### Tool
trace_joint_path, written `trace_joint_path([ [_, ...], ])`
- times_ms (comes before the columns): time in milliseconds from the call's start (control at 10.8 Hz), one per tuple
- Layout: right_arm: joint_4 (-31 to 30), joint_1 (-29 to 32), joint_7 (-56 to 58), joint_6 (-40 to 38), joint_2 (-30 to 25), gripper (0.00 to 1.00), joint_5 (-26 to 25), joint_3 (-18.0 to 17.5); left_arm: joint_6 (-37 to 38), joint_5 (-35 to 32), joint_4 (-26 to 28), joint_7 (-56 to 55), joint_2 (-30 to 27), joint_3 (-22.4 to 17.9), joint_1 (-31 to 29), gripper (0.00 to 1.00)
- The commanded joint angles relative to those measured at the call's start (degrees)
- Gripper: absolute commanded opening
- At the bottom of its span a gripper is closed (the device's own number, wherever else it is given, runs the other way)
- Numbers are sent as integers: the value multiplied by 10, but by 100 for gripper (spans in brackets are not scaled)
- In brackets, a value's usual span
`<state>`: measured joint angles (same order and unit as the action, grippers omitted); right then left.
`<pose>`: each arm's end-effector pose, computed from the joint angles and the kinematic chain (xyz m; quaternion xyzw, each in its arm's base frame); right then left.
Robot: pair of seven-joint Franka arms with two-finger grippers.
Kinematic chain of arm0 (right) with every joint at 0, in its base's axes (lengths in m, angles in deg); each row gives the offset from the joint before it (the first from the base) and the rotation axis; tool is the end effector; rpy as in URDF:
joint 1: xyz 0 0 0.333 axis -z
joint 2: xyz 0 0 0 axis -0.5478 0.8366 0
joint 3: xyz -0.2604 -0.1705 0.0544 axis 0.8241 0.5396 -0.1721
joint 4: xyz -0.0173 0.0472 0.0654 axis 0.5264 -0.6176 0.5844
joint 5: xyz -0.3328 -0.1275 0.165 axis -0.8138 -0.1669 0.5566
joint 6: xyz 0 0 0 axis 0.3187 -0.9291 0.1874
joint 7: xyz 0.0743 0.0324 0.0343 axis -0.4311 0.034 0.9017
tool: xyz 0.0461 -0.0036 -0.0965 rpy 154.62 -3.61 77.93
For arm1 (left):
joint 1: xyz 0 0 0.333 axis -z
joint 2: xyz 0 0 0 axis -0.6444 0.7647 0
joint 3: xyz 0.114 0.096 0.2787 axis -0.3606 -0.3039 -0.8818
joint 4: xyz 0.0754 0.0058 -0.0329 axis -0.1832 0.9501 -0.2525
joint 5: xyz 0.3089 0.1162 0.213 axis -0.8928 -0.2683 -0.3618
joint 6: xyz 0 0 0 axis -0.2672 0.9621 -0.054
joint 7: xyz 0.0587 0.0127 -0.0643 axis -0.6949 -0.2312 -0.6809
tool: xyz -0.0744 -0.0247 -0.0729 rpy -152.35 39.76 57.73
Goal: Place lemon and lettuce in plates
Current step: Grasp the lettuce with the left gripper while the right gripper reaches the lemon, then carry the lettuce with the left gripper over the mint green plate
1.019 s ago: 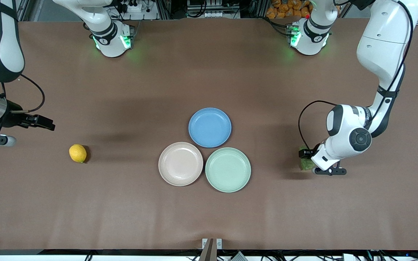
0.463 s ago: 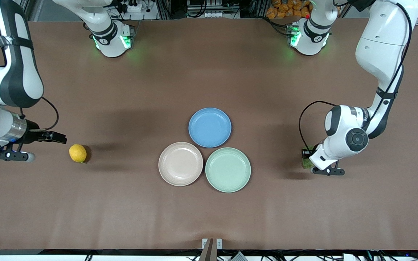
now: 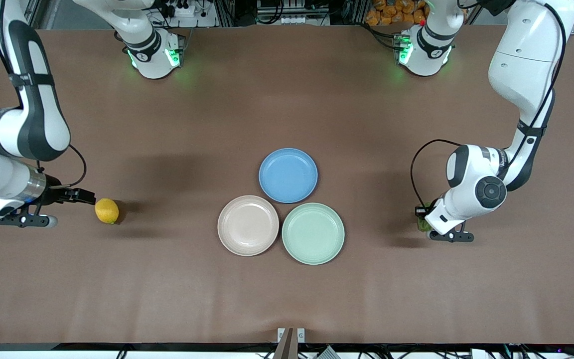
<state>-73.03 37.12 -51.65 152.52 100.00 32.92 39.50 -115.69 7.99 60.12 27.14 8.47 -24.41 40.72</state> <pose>0.6265 -0.0737 0.3436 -0.9991 0.0282 0.0309 0.0030 0.6395 -0.0903 0.1857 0.9989 -0.0365 -0.0245 0.0133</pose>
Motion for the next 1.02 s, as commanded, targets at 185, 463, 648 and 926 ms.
trace_joint_path([
  [185, -2, 18, 14, 43, 48, 100, 1, -6, 2, -11, -10, -4, -32, 3, 27, 0],
  [463, -3, 20, 14, 67, 72, 100, 1, -6, 3, -10, -10, -45, -53, 4, 62, 0],
  [648, -3, 20, 14, 89, 86, 100, 1, -6, 3, -5, -10, -75, -64, 17, 75, 0],
  [926, -4, 22, 14, 123, 114, 100, 2, -6, 2, -5, -33, -122, -64, 57, 76, 0],
])
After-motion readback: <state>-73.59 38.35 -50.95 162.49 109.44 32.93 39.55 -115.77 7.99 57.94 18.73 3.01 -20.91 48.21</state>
